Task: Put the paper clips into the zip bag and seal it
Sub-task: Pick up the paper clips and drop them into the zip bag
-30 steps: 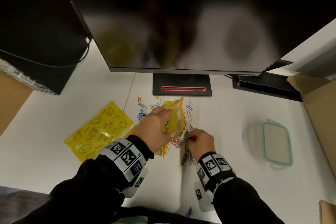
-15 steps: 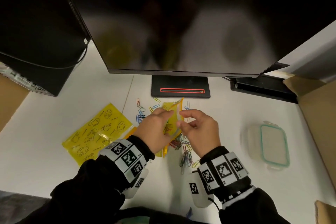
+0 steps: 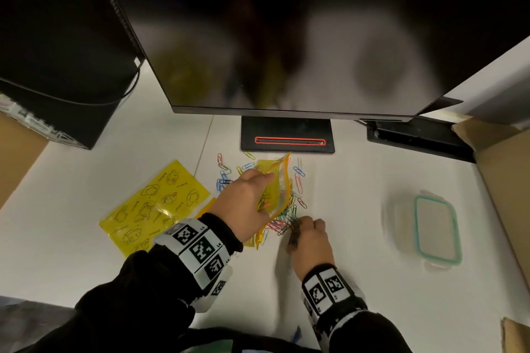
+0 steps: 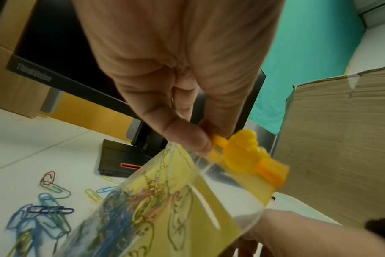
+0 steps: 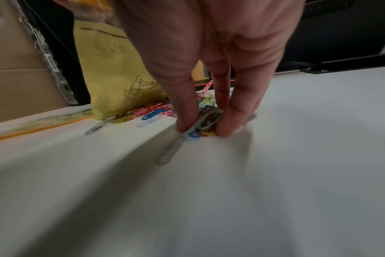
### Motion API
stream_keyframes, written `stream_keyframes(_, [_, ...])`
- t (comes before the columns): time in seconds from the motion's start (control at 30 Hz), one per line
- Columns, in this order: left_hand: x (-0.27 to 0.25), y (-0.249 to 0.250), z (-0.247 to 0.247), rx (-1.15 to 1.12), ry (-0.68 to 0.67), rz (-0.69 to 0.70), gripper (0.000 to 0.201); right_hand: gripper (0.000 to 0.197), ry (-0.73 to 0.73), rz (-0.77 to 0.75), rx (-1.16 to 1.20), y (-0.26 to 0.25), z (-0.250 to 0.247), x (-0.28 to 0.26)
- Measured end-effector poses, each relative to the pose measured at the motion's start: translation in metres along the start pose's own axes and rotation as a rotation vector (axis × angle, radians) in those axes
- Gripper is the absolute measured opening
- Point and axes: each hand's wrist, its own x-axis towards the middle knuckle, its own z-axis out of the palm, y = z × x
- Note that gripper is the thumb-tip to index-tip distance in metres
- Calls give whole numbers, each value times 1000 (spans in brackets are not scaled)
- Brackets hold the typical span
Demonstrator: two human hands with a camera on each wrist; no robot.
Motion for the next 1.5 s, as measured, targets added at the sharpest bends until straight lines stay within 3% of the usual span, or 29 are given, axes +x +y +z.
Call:
stream_keyframes(0.07, [-1, -1, 0, 6, -1, -2, 65, 37, 13, -30, -15, -3, 1, 5])
stream_keyframes(0.37, [-1, 1, 1, 24, -9, -10, 65, 32, 39, -44, -21, -16, -2, 19])
stream_keyframes(0.5, [-1, 0, 1, 32, -9, -16, 66, 36, 1, -32, -38, -21, -7, 25])
stream_keyframes(0.77, [0, 2, 1, 50, -12, -13, 63, 26, -51, -79, -37, -15, -22, 24])
stream_keyframes(0.9, [0, 4, 2, 42, -19, -10, 62, 20, 55, -27, 206, 4, -26, 26])
stream_keyframes(1.07, [0, 4, 5, 53, -25, -12, 63, 31, 132, 125, 689, 16, -56, 19])
stream_keyframes(1.17, [2, 4, 9, 56, -37, -12, 64, 29, 148, -76, 872, -12, -89, 7])
stream_keyframes(1.27, [4, 6, 14, 45, -29, 3, 61, 30, 140, -265, 817, -45, -98, 4])
stream_keyframes(1.4, [5, 7, 15, 30, 19, 29, 54, 21, 166, -305, 568, -60, -79, 9])
stream_keyframes(1.5, [4, 6, 12, 15, 29, 12, 57, 19, 114, -305, 555, -55, -72, 6])
